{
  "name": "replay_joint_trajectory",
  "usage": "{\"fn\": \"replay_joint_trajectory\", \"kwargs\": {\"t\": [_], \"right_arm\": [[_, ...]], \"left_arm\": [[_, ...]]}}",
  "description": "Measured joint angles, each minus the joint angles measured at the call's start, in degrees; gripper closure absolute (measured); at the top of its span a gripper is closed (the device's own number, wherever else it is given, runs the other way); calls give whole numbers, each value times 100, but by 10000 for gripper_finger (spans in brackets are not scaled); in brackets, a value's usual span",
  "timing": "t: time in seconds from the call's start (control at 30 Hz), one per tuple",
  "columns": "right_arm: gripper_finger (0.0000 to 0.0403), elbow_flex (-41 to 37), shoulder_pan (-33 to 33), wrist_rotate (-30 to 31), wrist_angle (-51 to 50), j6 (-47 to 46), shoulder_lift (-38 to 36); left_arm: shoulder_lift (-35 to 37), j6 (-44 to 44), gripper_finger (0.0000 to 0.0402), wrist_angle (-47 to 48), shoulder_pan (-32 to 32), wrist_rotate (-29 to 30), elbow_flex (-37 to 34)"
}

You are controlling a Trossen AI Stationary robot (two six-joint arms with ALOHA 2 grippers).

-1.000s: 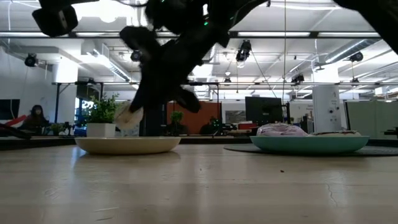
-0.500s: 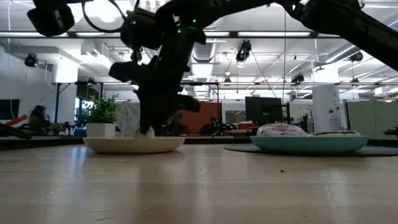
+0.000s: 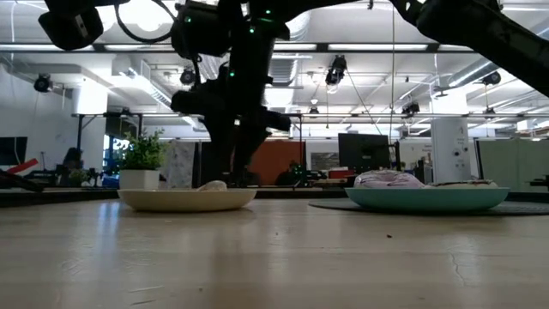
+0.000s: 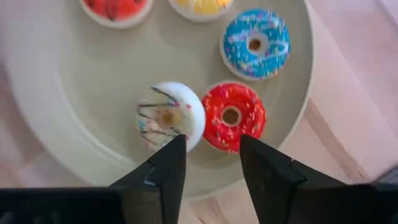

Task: Pick & Place donuts
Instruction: Put the small white donut on the brown plate

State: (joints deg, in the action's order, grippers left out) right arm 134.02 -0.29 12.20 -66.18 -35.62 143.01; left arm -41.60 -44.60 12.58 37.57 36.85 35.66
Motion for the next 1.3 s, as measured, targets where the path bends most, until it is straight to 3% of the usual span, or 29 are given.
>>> {"fn": "replay_joint_trajectory", "kwargs": {"t": [0.37,0.77,0.87,1.07,1.3], "right_arm": [[278,85,-74,128,346,257,51],[332,65,-109,-1089,477,295,388],[336,77,-39,-1112,416,317,335],[318,98,40,-1148,192,1060,202],[258,98,262,-1072,-8,2500,171]], "left_arm": [[2,4,308,7,6,17,0],[-4,-82,308,0,10,16,-9],[-7,-136,308,-2,10,17,-9],[-9,-142,308,-7,10,40,-9],[-9,-149,308,-7,10,60,-9]]}}
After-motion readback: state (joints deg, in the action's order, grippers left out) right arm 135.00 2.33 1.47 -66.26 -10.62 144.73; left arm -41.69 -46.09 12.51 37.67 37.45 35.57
